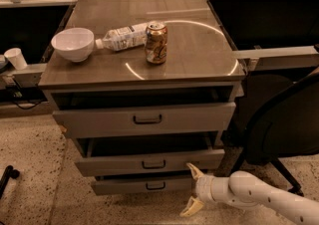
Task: Close middle drawer
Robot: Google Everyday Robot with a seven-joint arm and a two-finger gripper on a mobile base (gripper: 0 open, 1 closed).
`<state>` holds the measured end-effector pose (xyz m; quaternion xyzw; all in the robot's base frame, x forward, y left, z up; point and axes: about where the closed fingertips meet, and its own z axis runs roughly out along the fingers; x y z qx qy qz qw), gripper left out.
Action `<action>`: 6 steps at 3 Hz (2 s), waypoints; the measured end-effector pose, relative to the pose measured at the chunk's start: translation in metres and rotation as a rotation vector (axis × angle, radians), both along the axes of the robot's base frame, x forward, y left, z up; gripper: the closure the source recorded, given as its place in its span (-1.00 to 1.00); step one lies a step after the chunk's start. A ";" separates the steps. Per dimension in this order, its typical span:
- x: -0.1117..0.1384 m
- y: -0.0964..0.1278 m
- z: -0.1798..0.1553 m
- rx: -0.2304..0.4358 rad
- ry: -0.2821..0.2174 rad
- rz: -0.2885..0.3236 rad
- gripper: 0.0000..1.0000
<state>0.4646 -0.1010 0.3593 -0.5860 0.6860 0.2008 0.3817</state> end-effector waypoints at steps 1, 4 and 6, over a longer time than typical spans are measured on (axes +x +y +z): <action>0.000 0.000 0.000 0.000 0.000 0.001 -1.00; 0.027 0.007 -0.001 -0.070 -0.033 0.008 -0.16; 0.040 0.011 -0.010 -0.081 -0.049 -0.009 -1.00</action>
Offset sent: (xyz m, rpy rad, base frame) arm 0.0115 0.0057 0.0099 -0.0743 -0.0230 0.0446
